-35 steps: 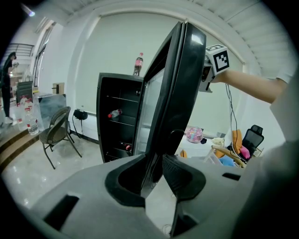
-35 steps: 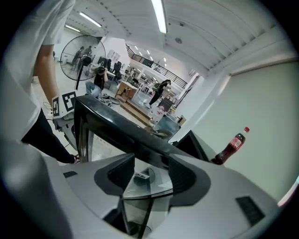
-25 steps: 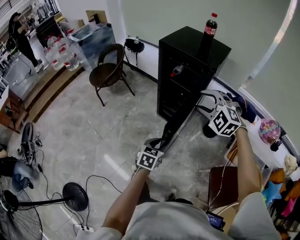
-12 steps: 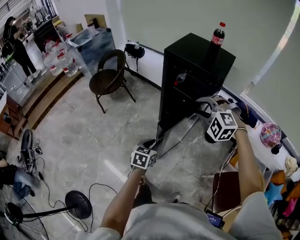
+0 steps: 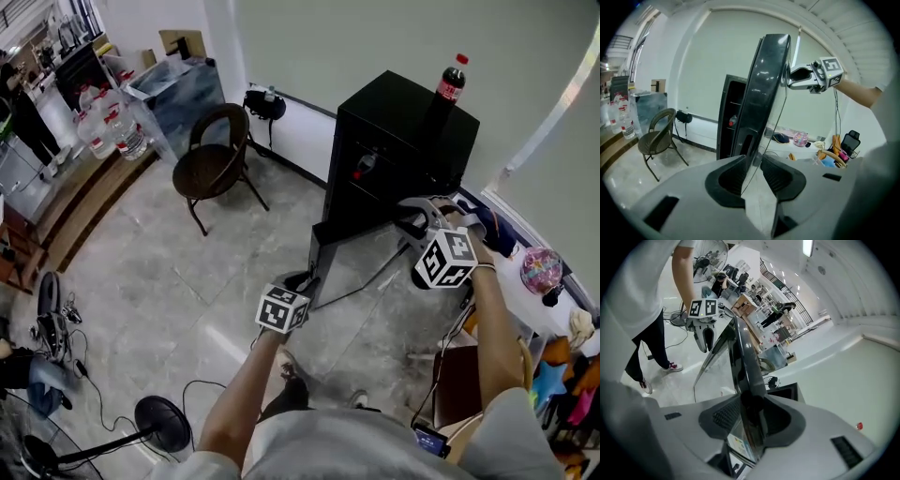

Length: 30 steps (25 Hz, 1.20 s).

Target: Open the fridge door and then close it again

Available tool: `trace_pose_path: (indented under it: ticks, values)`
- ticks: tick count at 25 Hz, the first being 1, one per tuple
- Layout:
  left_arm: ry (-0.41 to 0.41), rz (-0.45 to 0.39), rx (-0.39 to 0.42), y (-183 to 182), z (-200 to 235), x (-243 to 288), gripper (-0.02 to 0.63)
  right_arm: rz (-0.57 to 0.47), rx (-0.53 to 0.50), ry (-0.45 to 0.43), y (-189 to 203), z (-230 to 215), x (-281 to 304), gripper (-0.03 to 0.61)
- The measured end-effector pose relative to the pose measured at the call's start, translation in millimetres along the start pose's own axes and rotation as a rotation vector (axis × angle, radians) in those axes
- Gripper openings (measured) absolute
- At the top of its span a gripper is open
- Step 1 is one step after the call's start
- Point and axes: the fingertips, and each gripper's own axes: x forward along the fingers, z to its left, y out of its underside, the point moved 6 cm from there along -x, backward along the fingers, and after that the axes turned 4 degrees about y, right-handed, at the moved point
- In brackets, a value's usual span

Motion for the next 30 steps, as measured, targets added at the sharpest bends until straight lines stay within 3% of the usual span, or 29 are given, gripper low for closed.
trace_pose_path:
  ticks: [6, 22, 30]
  values:
    - [-0.010, 0.027, 0.035, -29.3, 44.4, 20.6, 0.098, 0.045, 0.057, 0.023, -2.9, -16.5, 19.5, 0.140]
    - [0.078, 0.041, 0.094, -82.1, 122.0, 69.3, 0.095, 0.154, 0.181, 0.096, 5.3, -46.8, 62.1, 0.137]
    - [0.092, 0.042, 0.101, -102.9, 145.2, 89.8, 0.097, 0.133, 0.233, 0.108, 14.6, -61.6, 75.1, 0.137]
